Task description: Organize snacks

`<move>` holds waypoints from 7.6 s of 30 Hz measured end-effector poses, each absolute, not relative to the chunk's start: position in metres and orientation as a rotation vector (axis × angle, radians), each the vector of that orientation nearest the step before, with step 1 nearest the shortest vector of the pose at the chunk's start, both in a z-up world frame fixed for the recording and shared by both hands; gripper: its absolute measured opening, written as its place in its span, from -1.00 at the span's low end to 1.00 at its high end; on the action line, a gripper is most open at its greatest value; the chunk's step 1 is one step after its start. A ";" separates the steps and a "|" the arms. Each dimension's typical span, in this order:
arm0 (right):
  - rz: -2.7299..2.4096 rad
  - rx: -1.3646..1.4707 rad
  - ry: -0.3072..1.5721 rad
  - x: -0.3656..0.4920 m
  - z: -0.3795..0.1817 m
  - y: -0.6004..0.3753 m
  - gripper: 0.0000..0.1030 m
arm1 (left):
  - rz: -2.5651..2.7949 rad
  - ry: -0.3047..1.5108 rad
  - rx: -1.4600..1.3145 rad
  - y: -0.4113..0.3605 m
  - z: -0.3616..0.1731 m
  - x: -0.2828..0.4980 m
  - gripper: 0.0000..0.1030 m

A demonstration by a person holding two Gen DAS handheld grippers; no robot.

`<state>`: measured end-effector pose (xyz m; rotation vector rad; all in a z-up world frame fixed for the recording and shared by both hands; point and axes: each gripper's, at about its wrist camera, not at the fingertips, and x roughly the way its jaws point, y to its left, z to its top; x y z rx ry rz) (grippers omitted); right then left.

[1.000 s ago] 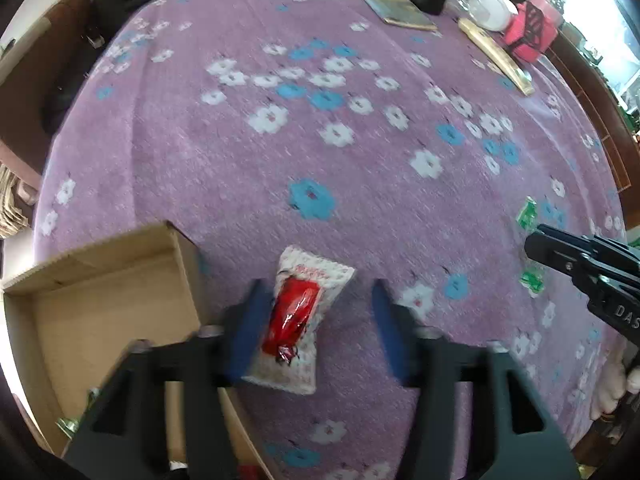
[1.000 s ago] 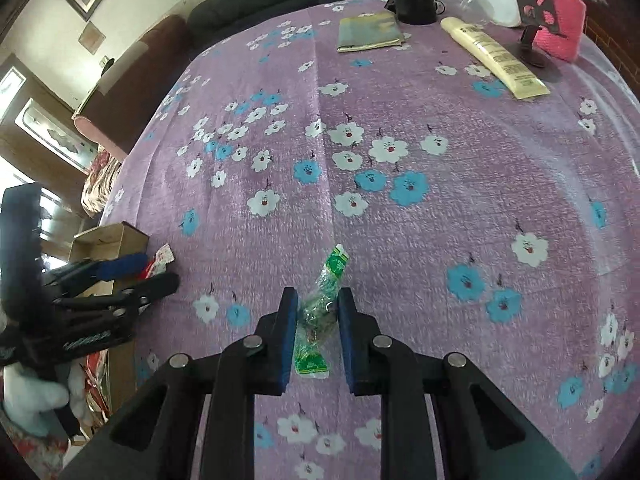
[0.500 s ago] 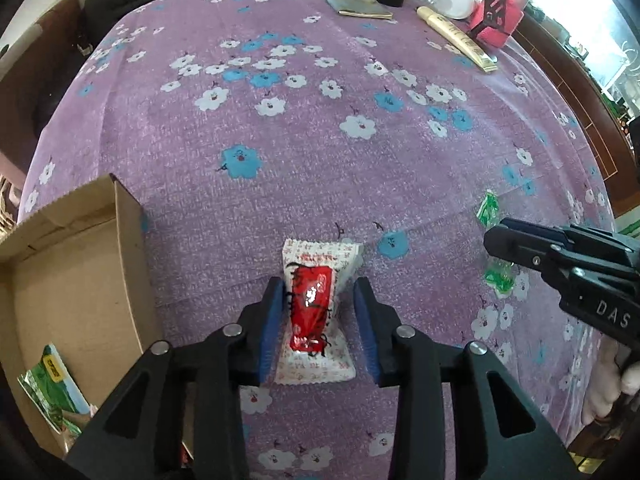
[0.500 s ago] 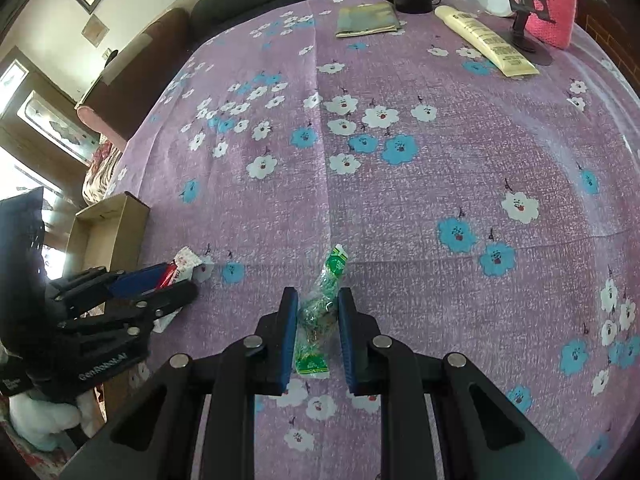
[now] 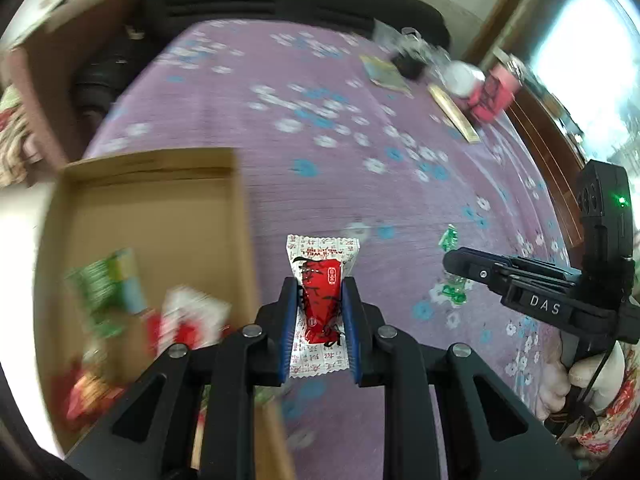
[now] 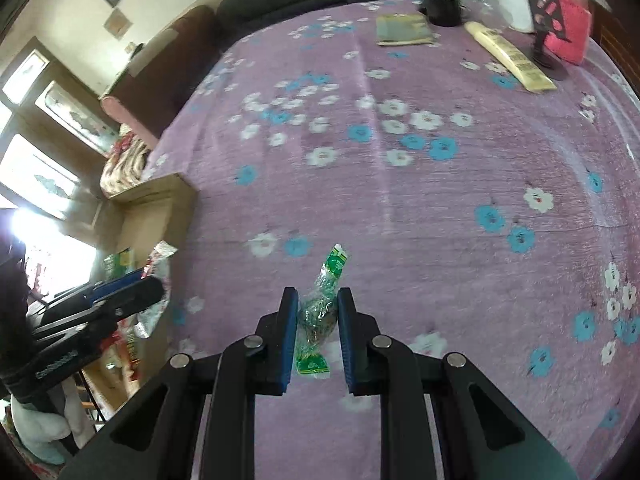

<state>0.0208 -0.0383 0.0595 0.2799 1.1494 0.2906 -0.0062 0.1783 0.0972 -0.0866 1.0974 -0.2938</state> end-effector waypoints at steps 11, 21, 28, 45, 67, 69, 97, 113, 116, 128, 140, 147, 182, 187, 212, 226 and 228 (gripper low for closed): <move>0.494 0.203 1.166 -0.002 0.087 0.083 -0.66 | -0.044 1.094 -0.267 0.302 0.092 -0.078 -0.54; 0.561 0.109 1.244 -0.001 0.058 0.180 -0.66 | -0.003 1.116 -0.330 0.333 0.058 -0.095 -0.53; 0.526 0.048 1.236 0.020 0.043 0.215 -0.66 | -0.040 1.086 -0.363 0.344 0.063 -0.102 -0.40; 0.355 0.070 1.109 -0.014 0.095 0.196 -0.52 | 0.060 0.917 -0.203 0.332 0.121 -0.101 0.64; 0.386 0.001 0.980 -0.069 0.119 0.104 -0.22 | 0.288 0.838 0.009 0.231 0.184 -0.148 0.64; 0.403 -0.001 0.971 -0.074 0.120 0.101 -0.22 | 0.298 0.831 0.019 0.224 0.186 -0.152 0.64; 0.387 -0.100 1.007 -0.098 0.093 0.093 -0.03 | 0.321 0.890 -0.020 0.213 0.159 -0.170 0.64; 0.313 -0.229 1.038 -0.080 0.076 0.126 -0.03 | 0.274 0.937 -0.055 0.244 0.140 -0.140 0.64; 0.296 -0.234 1.045 -0.076 0.073 0.128 -0.02 | 0.263 0.943 -0.061 0.249 0.136 -0.134 0.64; 0.254 -0.232 1.073 -0.068 0.066 0.136 -0.02 | 0.236 0.901 -0.062 0.261 0.137 -0.125 0.64; 0.273 -0.234 1.036 -0.072 0.079 0.143 -0.02 | 0.342 0.645 -0.023 0.268 0.182 -0.155 0.65; 0.318 -0.247 0.987 -0.081 0.094 0.152 -0.02 | 0.482 0.479 0.039 0.272 0.235 -0.189 0.80; 0.430 -0.278 0.946 -0.119 0.107 0.176 0.04 | 0.420 0.791 -0.115 0.286 0.167 -0.180 0.83; 0.404 -0.265 0.950 -0.115 0.106 0.174 0.05 | 0.408 0.814 -0.131 0.292 0.163 -0.171 0.83; 0.323 -0.263 0.988 -0.102 0.088 0.181 0.11 | 0.263 0.941 -0.175 0.302 0.119 -0.135 0.83; 0.317 -0.256 0.986 -0.093 0.087 0.186 0.12 | 0.236 0.952 -0.180 0.308 0.114 -0.121 0.83; 0.307 -0.242 0.990 -0.090 0.085 0.182 0.12 | 0.230 0.963 -0.179 0.306 0.112 -0.118 0.83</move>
